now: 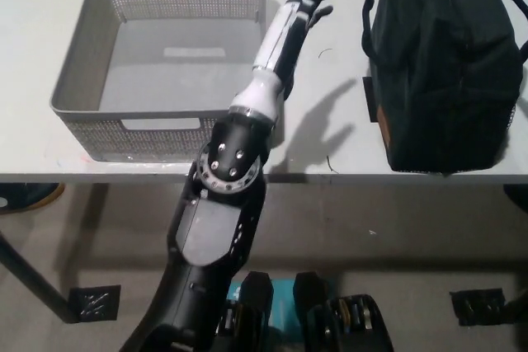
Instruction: Use both hands to pick up a lunch bag on the right hand side and place it into a container on the left hand side
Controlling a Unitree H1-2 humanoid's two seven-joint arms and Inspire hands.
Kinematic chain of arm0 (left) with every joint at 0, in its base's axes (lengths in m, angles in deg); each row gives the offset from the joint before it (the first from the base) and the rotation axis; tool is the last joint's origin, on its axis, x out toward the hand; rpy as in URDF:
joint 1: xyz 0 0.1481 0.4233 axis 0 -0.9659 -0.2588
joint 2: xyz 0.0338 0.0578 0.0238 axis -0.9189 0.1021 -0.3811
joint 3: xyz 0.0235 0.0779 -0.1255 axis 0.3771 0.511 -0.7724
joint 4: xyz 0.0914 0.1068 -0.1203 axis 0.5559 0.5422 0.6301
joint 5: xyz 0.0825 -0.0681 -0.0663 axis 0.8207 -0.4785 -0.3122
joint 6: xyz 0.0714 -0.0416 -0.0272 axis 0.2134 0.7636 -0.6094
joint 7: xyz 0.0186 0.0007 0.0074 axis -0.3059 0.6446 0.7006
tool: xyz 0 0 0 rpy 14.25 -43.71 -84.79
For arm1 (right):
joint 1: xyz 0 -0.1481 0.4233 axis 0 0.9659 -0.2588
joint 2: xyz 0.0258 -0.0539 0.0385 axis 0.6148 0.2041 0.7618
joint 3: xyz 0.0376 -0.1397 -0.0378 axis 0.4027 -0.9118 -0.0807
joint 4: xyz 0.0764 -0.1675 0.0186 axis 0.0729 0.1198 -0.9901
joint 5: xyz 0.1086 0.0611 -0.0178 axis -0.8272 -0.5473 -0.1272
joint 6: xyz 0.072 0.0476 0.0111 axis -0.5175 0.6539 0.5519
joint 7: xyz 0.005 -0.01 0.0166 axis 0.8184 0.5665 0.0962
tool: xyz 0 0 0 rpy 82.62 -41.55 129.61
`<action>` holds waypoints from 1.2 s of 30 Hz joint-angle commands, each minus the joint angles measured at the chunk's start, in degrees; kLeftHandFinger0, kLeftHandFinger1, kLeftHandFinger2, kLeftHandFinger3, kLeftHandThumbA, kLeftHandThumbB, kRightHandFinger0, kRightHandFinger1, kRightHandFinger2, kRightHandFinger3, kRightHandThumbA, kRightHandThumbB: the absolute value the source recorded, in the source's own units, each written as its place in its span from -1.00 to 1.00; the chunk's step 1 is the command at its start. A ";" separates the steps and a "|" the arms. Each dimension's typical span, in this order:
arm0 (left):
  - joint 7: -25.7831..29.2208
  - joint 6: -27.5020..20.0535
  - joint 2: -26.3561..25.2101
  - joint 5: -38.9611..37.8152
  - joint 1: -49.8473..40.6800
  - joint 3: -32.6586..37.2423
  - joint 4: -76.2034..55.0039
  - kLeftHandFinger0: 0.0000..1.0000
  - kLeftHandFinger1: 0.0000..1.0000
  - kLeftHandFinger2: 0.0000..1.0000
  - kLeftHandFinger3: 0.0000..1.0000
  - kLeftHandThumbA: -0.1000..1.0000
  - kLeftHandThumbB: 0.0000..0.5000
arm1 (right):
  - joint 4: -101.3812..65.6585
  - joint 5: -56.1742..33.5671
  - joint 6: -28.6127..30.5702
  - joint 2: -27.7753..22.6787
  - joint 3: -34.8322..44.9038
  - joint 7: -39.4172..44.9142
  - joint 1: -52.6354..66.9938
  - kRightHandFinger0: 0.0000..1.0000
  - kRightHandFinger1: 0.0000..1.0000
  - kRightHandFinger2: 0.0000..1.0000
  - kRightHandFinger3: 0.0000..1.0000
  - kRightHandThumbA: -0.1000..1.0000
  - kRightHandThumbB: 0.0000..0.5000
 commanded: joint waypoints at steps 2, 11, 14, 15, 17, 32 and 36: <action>5.05 -5.14 1.50 -0.37 8.43 -0.94 7.49 1.00 1.00 1.00 1.00 1.00 0.36 | -0.21 -1.95 0.41 -0.31 0.63 1.90 -3.40 1.00 1.00 1.00 1.00 1.00 -0.34; 4.29 -7.16 3.57 -0.92 17.94 0.00 26.17 1.00 1.00 1.00 1.00 1.00 0.29 | 0.19 -1.35 0.77 0.27 -0.24 2.18 -3.61 1.00 1.00 1.00 1.00 1.00 -0.31; 3.20 -7.64 4.91 -3.37 19.94 -1.49 31.57 1.00 1.00 1.00 1.00 1.00 0.42 | 0.75 -1.49 1.13 0.80 -0.23 2.27 -3.83 1.00 1.00 1.00 1.00 1.00 -0.30; 2.97 -7.64 5.07 -3.82 20.23 -1.80 32.25 1.00 1.00 1.00 1.00 1.00 0.42 | 0.76 -1.52 1.13 0.89 -0.22 2.26 -3.87 1.00 1.00 1.00 1.00 1.00 -0.30; 2.69 -6.68 5.95 -4.91 21.47 -2.76 35.58 1.00 1.00 1.00 1.00 1.00 0.40 | 0.21 -1.83 0.91 1.37 0.12 1.85 -3.71 1.00 1.00 1.00 1.00 1.00 -0.33; 6.30 -5.36 6.54 -6.52 22.21 -5.67 45.66 1.00 1.00 1.00 1.00 1.00 0.42 | 3.62 -1.64 1.93 6.33 -0.43 1.05 -6.65 1.00 1.00 1.00 1.00 1.00 -0.14; 6.11 -3.88 6.31 -5.63 22.44 -4.30 48.18 1.00 1.00 1.00 1.00 1.00 0.40 | 8.84 1.12 3.03 8.41 -2.38 -0.25 -8.43 1.00 1.00 1.00 1.00 1.00 -0.26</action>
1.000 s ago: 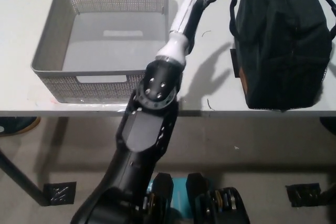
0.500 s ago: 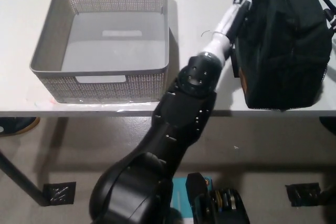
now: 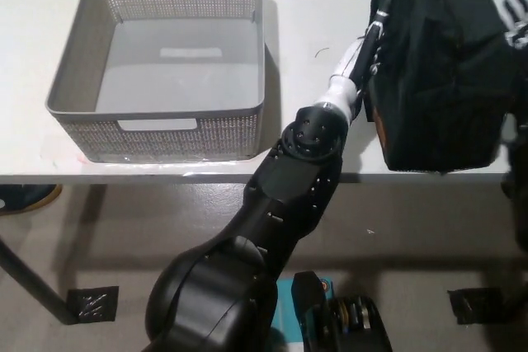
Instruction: Use both hands to pick up a lunch bag on the right hand side and place it into a container on the left hand side
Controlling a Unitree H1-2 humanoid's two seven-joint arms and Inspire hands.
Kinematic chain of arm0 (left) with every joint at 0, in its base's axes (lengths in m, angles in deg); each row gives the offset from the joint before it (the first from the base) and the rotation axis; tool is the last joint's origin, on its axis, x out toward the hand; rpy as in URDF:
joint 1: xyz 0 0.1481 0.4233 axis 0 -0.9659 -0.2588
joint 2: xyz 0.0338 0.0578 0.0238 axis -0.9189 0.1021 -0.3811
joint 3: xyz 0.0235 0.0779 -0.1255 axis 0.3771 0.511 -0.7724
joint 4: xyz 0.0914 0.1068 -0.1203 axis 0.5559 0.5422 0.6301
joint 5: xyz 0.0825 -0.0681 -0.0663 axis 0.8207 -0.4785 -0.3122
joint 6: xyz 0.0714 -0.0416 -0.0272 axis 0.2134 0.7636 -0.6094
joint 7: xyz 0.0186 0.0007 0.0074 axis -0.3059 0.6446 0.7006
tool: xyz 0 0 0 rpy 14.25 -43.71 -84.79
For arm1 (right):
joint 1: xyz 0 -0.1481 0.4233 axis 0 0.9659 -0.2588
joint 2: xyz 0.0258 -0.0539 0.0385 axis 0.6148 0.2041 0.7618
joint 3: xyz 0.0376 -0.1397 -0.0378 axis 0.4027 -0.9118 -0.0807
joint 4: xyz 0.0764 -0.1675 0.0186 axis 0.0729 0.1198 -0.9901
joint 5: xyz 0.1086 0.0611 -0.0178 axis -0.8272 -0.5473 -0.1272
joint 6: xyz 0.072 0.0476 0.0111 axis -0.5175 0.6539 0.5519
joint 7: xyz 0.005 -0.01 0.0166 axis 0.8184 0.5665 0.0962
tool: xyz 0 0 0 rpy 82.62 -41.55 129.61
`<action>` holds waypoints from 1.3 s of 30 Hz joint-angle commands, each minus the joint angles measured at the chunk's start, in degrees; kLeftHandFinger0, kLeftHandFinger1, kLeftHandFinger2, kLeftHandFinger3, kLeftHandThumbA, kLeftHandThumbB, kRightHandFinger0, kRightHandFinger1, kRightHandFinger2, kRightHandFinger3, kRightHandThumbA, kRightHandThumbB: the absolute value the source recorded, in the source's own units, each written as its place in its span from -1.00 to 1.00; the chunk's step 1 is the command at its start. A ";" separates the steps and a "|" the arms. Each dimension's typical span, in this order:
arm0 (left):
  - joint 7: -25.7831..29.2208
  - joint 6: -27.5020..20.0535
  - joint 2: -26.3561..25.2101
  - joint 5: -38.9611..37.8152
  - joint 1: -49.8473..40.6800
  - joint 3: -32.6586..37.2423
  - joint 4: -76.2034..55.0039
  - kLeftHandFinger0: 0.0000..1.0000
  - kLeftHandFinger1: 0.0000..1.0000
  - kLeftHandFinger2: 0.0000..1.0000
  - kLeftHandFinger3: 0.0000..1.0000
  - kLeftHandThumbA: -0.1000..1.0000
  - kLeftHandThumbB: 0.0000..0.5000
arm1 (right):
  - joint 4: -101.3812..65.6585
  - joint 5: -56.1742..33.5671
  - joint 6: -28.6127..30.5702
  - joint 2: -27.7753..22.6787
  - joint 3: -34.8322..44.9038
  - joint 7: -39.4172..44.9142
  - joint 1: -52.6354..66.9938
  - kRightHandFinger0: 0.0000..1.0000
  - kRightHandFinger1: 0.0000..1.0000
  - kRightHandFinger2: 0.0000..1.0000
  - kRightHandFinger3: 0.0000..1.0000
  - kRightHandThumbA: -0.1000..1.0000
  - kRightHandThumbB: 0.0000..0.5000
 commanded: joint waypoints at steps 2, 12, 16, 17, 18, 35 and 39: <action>0.44 1.51 0.31 1.07 3.54 2.05 2.56 1.00 1.00 1.00 1.00 1.00 0.30 | 7.28 2.47 4.10 2.41 -1.97 -1.39 -6.96 1.00 1.00 1.00 1.00 1.00 -0.27; -2.45 5.27 0.93 0.97 7.63 5.17 5.82 1.00 1.00 1.00 1.00 1.00 0.54 | 11.24 -0.48 8.26 4.13 0.75 -2.02 -7.91 1.00 1.00 1.00 1.00 1.00 -0.28; -3.69 4.93 1.99 1.89 8.30 6.52 5.96 1.00 1.00 1.00 1.00 1.00 0.45 | 6.42 -1.93 6.38 4.07 2.15 -2.61 -5.88 1.00 1.00 1.00 1.00 1.00 -0.29; -3.75 4.80 2.27 1.88 8.46 6.66 5.93 1.00 1.00 1.00 1.00 1.00 0.44 | 5.19 -2.30 5.73 4.09 2.44 -2.55 -5.35 1.00 1.00 1.00 1.00 1.00 -0.28; -4.20 4.36 2.67 1.67 8.64 6.76 5.88 1.00 1.00 1.00 1.00 1.00 0.38 | 3.33 -2.70 4.77 4.17 2.80 -2.59 -4.58 1.00 1.00 1.00 1.00 1.00 -0.27; -6.51 1.48 6.18 2.48 10.24 10.03 5.48 1.00 1.00 1.00 1.00 1.00 0.13 | -18.27 1.96 -4.88 5.87 0.09 -11.73 2.25 1.00 1.00 1.00 1.00 1.00 -0.63; -7.92 1.10 5.37 0.97 11.09 9.37 5.04 1.00 1.00 1.00 1.00 1.00 0.15 | -19.65 2.40 -7.26 5.51 -1.41 -11.80 1.13 1.00 1.00 1.00 1.00 1.00 -0.66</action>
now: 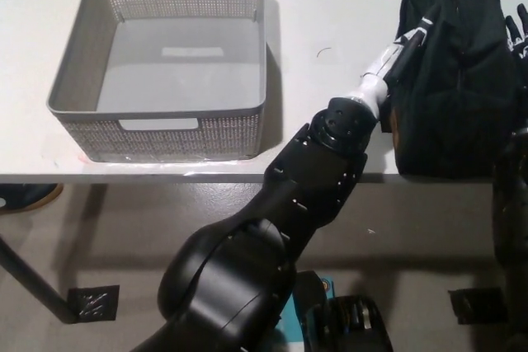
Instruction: Use both hands to pick up a lunch bag on the right hand side and place it into a container on the left hand side
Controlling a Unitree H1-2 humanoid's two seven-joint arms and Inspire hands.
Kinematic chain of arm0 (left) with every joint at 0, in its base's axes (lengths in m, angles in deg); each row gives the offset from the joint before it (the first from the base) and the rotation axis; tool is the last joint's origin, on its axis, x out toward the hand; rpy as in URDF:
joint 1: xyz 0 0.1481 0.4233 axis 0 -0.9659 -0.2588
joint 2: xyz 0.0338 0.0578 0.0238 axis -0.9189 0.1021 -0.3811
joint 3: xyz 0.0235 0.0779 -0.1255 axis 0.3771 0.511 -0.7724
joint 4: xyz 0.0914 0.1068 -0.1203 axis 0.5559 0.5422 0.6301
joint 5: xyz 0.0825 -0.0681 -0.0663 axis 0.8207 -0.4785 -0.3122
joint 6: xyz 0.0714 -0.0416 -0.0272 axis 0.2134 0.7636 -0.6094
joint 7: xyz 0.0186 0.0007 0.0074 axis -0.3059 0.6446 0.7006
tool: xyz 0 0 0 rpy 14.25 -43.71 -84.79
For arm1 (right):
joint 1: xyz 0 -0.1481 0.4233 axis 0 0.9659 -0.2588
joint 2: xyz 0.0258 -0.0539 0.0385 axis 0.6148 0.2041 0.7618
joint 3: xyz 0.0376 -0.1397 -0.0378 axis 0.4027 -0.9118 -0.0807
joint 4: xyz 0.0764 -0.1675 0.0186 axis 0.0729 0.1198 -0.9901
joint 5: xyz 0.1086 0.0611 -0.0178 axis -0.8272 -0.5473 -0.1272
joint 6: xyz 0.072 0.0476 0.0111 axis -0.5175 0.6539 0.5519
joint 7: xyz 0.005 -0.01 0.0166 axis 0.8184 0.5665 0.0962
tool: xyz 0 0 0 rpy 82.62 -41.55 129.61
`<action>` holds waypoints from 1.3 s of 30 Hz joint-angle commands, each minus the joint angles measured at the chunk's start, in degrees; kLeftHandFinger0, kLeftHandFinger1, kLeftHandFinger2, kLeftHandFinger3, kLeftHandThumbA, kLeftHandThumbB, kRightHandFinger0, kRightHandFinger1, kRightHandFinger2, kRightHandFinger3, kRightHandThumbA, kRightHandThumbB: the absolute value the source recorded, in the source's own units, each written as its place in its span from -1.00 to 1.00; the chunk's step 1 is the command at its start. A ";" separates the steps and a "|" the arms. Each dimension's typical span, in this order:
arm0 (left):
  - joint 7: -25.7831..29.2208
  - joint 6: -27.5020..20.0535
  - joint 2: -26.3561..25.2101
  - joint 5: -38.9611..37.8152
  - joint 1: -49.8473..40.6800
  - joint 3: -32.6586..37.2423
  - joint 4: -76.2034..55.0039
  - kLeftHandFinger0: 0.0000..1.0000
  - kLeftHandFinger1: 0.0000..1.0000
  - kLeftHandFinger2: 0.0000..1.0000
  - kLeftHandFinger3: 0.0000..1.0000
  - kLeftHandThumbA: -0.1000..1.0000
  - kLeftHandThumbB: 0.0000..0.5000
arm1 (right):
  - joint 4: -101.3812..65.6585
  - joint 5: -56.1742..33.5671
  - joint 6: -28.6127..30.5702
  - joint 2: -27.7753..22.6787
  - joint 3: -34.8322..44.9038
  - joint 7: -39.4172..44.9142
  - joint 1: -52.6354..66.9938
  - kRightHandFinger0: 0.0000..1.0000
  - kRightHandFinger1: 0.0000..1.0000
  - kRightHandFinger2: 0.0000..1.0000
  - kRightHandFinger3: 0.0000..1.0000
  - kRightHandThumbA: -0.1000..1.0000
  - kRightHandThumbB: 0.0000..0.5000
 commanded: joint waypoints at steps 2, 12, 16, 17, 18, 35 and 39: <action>-7.58 -2.55 3.18 -0.67 5.81 0.15 -1.31 1.00 1.00 1.00 1.00 1.00 0.14 | -4.33 3.06 -5.03 0.88 -3.97 -1.50 -5.40 1.00 1.00 1.00 1.00 1.00 -0.69; -7.61 -2.56 0.19 -2.66 11.51 -2.39 -2.41 1.00 1.00 1.00 1.00 1.00 -0.06 | -3.31 2.17 -6.28 1.77 -3.10 -6.12 -14.70 1.00 1.00 1.00 1.00 1.00 -0.78; -7.63 -1.77 -0.79 -3.58 13.51 -3.26 -2.76 1.00 1.00 1.00 1.00 1.00 0.07 | -3.99 2.31 -7.94 1.30 -3.80 -6.03 -16.99 1.00 1.00 1.00 1.00 1.00 -0.86; -8.22 -1.74 -1.14 -3.98 14.15 -3.60 -3.03 1.00 1.00 1.00 1.00 1.00 0.08 | -4.03 2.48 -8.31 1.19 -3.90 -6.31 -17.90 1.00 1.00 1.00 1.00 1.00 -0.83; -8.29 -1.98 -1.34 -3.80 14.50 -3.53 -2.98 1.00 1.00 1.00 1.00 1.00 0.02 | -3.53 2.65 -7.65 1.11 -4.00 -6.19 -18.47 1.00 1.00 1.00 1.00 1.00 -0.89; -8.45 -1.37 -5.13 -6.78 17.70 -6.79 -3.18 1.00 1.00 1.00 1.00 1.00 0.02 | 3.11 4.97 -10.56 -0.79 -8.51 -1.79 -26.52 1.00 1.00 1.00 1.00 1.00 -1.00; -9.63 1.01 -6.42 -8.52 18.81 -8.57 -3.14 1.00 1.00 1.00 1.00 1.00 0.13 | 4.73 6.73 -13.17 -0.94 -9.97 -4.52 -29.20 1.00 1.00 1.00 1.00 1.00 -1.00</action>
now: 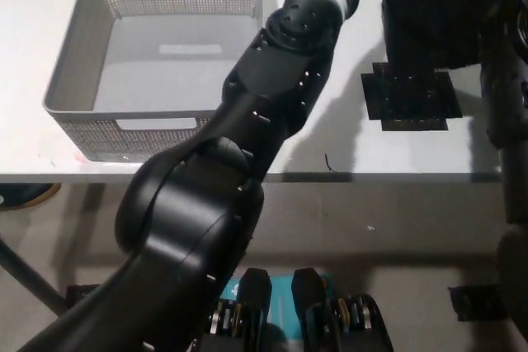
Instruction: Use both hands to pick up a lunch bag on the right hand side and place it into a container on the left hand side
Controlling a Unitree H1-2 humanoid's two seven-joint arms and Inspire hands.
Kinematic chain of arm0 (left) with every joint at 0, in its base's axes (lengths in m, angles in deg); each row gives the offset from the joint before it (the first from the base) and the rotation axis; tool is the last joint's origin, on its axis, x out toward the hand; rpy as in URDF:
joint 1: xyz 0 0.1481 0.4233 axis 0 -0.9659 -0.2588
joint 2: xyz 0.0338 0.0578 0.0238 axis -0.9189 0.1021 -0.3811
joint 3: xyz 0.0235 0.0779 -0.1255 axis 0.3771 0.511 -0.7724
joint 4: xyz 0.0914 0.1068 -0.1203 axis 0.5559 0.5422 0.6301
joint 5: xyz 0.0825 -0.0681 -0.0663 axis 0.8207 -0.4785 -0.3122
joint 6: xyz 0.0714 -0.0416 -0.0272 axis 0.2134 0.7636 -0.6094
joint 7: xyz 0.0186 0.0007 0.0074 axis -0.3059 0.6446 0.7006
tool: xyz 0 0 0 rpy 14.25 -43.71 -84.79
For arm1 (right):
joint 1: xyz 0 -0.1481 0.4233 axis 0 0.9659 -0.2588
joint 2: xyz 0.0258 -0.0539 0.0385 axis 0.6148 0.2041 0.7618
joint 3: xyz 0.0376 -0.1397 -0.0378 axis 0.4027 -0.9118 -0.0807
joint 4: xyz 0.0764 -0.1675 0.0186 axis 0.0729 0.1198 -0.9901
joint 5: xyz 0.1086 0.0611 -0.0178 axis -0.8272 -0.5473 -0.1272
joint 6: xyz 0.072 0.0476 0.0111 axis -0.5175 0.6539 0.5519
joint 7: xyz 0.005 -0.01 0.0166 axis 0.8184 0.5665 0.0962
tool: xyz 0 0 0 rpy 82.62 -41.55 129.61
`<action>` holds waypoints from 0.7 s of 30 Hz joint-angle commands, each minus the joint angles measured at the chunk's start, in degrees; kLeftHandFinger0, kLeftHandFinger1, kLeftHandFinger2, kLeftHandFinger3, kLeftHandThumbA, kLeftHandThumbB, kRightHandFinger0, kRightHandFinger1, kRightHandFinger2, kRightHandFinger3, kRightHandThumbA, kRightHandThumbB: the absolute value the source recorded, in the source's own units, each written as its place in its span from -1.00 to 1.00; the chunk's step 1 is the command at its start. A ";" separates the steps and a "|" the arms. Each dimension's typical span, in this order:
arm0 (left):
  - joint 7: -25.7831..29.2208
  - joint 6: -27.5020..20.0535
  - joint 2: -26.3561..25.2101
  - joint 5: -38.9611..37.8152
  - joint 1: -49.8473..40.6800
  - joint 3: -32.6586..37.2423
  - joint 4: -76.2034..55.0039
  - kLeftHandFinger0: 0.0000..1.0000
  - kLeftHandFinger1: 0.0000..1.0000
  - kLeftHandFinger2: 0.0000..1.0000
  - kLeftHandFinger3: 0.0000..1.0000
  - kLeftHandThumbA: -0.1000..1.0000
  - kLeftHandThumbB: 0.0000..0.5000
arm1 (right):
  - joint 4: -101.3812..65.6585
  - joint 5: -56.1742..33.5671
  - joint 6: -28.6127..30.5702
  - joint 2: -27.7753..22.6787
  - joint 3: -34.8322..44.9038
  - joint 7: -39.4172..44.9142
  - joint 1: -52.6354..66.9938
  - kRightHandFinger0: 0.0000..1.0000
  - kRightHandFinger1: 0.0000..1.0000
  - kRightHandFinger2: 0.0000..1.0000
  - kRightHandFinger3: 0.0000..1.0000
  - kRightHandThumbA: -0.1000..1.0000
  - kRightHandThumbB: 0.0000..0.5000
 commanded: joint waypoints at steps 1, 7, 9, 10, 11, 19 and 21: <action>-5.73 -0.23 1.00 -2.51 7.72 -1.46 -3.14 1.00 1.00 1.00 1.00 1.00 0.08 | 0.96 3.09 -4.96 1.52 -3.59 0.73 -9.55 1.00 1.00 1.00 1.00 1.00 -1.00; -4.30 1.41 -1.15 -3.37 8.98 -2.77 -4.62 1.00 1.00 1.00 1.00 1.00 0.12 | 6.03 2.72 -4.27 2.69 -3.73 1.07 -15.12 1.00 1.00 1.00 1.00 0.93 -1.00; -5.58 1.96 -2.12 -3.85 9.09 -3.10 -5.97 1.00 1.00 1.00 1.00 1.00 0.11 | 7.45 3.30 -4.02 3.10 -4.16 0.89 -16.91 1.00 1.00 1.00 1.00 0.98 -1.00; -5.67 1.70 -2.41 -3.91 9.25 -3.22 -6.32 1.00 1.00 1.00 1.00 1.00 0.04 | 8.13 3.57 -3.47 3.12 -4.36 0.99 -17.63 1.00 1.00 1.00 1.00 1.00 -1.00; -5.67 1.15 -2.82 -4.03 9.38 -3.37 -6.82 1.00 1.00 1.00 1.00 1.00 0.01 | 8.86 4.00 -3.01 3.21 -4.72 1.08 -18.49 1.00 1.00 1.00 1.00 1.00 -1.00; -6.28 1.58 -4.49 -4.78 9.54 -3.39 -10.60 1.00 1.00 1.00 1.00 1.00 -0.08 | 8.89 3.87 -3.71 4.03 -4.99 2.17 -21.03 1.00 1.00 1.00 1.00 1.00 -1.00; -6.08 1.93 -5.00 -4.77 8.98 -3.17 -11.82 1.00 1.00 1.00 1.00 1.00 -0.08 | 9.36 4.13 -3.06 4.61 -5.22 1.92 -21.44 1.00 1.00 1.00 1.00 1.00 -1.00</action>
